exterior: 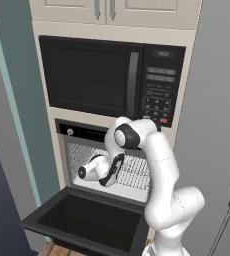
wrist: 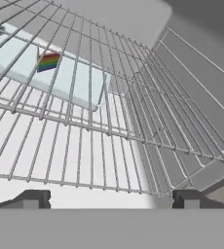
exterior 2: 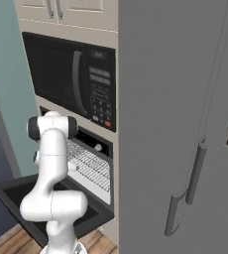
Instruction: Take the baked cake out of the oven and place it on the plate for cooling. Then close the oven door.
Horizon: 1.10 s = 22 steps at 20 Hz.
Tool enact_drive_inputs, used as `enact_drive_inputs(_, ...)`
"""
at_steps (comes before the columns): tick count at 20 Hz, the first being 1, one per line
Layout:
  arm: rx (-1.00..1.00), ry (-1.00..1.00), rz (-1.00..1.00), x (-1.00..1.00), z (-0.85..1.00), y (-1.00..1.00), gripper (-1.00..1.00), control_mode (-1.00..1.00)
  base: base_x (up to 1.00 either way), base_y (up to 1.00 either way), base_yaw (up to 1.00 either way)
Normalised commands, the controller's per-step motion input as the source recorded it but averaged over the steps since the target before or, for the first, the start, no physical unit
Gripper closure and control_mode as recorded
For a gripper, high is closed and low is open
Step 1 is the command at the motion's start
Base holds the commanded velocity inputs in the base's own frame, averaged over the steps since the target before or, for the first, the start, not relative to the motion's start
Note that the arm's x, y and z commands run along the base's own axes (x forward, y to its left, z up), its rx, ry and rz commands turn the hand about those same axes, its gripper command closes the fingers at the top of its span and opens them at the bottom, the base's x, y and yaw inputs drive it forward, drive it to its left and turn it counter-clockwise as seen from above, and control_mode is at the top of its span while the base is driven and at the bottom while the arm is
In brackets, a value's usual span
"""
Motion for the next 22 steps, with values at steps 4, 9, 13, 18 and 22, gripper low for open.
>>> enact_drive_inputs(4,0.0,-0.22,-0.03,0.53,-0.69,-0.02,-1.0,-1.0,0.0,0.0,0.0)
enact_drive_inputs(9,0.05,-0.08,-0.03,0.44,-0.94,-0.11,-1.0,-1.0,0.0,0.0,0.0)
enact_drive_inputs(13,0.21,0.0,-0.05,0.6,-0.65,-0.33,-1.0,-1.0,0.0,0.0,0.0)
enact_drive_inputs(18,0.23,0.0,-0.03,0.56,-0.59,-0.36,-1.0,-1.0,0.0,0.0,0.0)
enact_drive_inputs(22,0.16,0.0,-0.02,0.53,-0.61,-0.31,-1.0,-1.0,0.0,0.0,0.0)
